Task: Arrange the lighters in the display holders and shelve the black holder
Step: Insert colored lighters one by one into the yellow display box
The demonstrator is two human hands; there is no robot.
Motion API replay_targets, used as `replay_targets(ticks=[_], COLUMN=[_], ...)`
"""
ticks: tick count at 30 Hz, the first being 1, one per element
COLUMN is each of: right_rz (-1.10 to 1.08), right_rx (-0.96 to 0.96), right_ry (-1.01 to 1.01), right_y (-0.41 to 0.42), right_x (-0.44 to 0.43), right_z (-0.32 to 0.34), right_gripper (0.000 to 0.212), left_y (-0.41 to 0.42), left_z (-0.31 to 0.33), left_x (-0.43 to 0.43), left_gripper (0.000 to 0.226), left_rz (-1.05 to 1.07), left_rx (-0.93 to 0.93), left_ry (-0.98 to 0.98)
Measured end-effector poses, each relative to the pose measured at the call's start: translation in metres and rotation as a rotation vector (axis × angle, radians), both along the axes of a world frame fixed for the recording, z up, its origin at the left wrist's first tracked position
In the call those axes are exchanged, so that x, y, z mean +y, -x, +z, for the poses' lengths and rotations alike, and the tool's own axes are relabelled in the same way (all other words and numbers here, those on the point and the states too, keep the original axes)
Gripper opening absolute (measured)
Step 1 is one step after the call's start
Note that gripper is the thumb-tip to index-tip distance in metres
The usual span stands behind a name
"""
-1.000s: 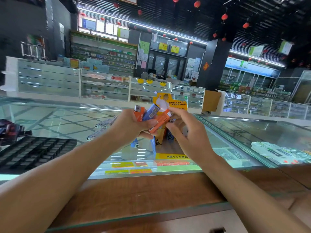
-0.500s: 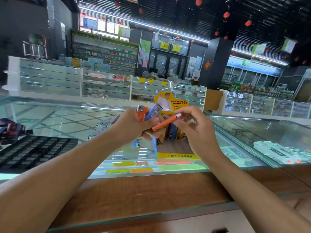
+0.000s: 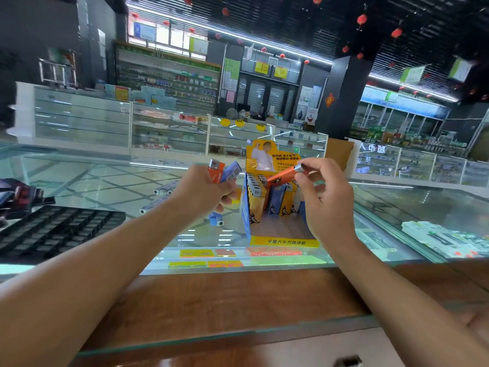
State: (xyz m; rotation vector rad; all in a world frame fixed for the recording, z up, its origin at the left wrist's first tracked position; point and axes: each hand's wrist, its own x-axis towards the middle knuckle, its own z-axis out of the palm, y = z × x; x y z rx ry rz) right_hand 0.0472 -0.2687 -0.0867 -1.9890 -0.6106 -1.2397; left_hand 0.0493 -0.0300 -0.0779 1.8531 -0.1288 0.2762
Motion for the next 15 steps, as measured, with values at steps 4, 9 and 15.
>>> replay_targets(ticks=[4,9,15], right_rz=[-0.056,-0.158,-0.178], right_rx=[-0.01,0.047,0.098], right_ry=[0.167,0.31,0.363], right_y=[-0.008,-0.012,-0.012], right_x=[-0.002,0.003,0.01], right_z=[-0.006,-0.01,-0.007], right_gripper=[0.016,0.02,0.012], left_y=[-0.002,0.001,0.002], left_z=[-0.001,-0.003,-0.001], left_x=[0.0,-0.001,-0.001], left_gripper=[0.013,0.004,0.012], left_rz=[0.056,-0.043,-0.035], left_rx=[0.036,-0.007,-0.029], left_ry=[-0.066,-0.005,-0.02])
